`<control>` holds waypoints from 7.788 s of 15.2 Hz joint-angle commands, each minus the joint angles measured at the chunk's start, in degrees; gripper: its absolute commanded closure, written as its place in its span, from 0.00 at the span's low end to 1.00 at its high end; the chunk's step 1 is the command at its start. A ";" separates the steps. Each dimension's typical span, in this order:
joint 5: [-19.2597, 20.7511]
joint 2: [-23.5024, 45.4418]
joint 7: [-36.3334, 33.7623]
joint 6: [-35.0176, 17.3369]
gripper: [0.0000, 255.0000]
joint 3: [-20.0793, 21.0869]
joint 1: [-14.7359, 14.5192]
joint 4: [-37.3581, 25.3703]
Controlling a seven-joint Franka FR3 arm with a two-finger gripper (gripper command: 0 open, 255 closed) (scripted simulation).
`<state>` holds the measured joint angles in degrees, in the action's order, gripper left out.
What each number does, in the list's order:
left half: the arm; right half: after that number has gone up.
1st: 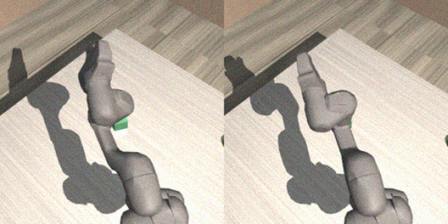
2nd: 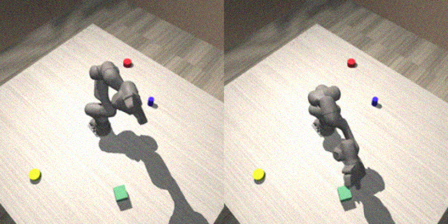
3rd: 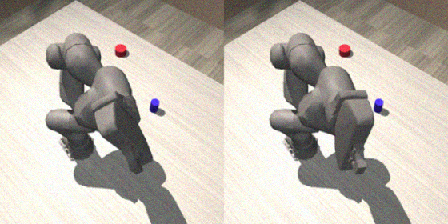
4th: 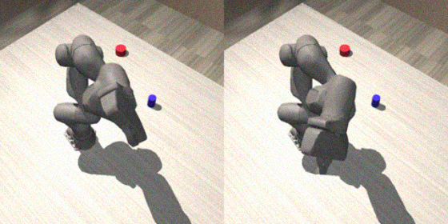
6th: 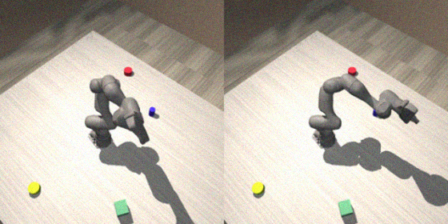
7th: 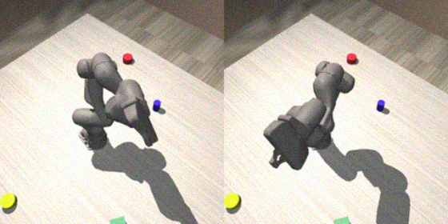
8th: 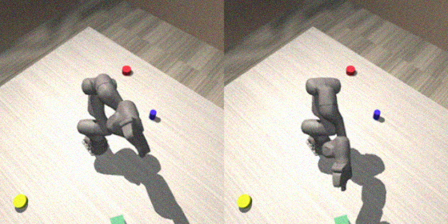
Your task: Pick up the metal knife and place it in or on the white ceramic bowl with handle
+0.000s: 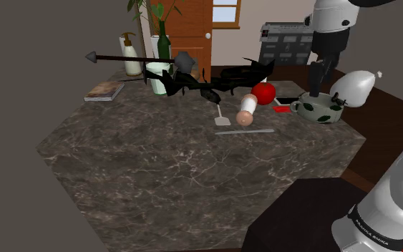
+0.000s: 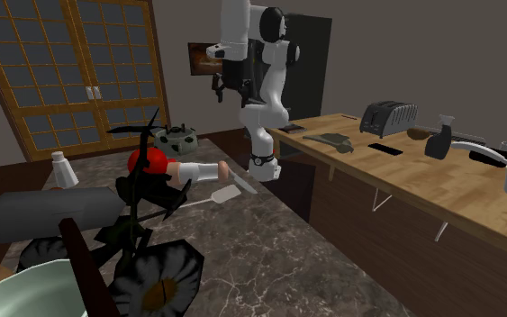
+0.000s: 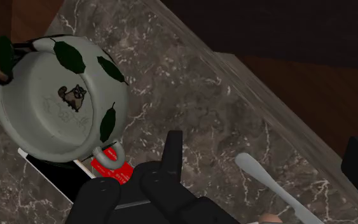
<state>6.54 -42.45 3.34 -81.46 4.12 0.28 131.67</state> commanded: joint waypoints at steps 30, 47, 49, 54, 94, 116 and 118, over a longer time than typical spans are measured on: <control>2.91 12.80 42.05 -51.66 0.00 -15.49 -15.33 23.18; 2.52 10.67 42.23 -47.02 1.00 -15.00 -15.37 20.66; 2.38 9.95 42.29 -45.21 1.00 -14.84 -15.41 19.57; 2.03 8.50 42.44 -40.84 1.00 -14.45 -15.54 16.65; 12.06 -0.39 68.43 -19.02 1.00 -34.43 -7.05 -0.08; 17.72 3.33 80.48 -27.58 1.00 -49.69 -5.80 1.17; 18.23 3.51 80.43 -29.50 1.00 -50.52 -5.71 2.85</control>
<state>24.55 -38.97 83.80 -110.13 -46.08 -5.49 133.79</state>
